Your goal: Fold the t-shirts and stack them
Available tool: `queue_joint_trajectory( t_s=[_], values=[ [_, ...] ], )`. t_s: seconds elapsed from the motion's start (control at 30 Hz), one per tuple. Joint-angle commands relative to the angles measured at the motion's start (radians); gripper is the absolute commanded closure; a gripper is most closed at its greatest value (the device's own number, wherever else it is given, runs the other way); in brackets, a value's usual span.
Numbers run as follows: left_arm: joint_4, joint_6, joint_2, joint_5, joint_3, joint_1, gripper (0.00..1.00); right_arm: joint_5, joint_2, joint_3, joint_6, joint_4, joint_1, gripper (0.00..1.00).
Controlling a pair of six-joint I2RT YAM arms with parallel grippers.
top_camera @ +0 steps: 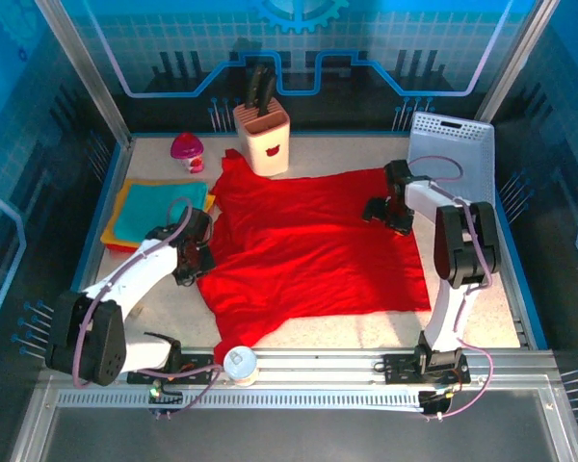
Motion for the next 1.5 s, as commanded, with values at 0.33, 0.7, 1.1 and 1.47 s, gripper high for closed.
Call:
queue_joint_trajectory(
  t_s=[0.33, 0.7, 1.1, 1.47],
  values=[
    [-0.046, 0.073, 0.122, 0.014, 0.124, 0.066, 0.51, -0.059, -0.169, -0.081, 0.013, -0.002, 0.003, 0.0],
    [-0.089, 0.017, 0.049, 0.195, 0.123, -0.067, 0.37, -0.028, -0.44, -0.237, -0.016, -0.101, 0.124, 0.0],
    [0.098, 0.056, 0.366, 0.272, 0.188, -0.059, 0.37, -0.028, -0.567, -0.514, 0.076, -0.049, 0.182, 0.02],
    [0.047, 0.14, 0.61, 0.274, 0.429, 0.012, 0.39, -0.053, -0.343, -0.425, 0.039, 0.014, 0.156, 0.02]
  ],
)
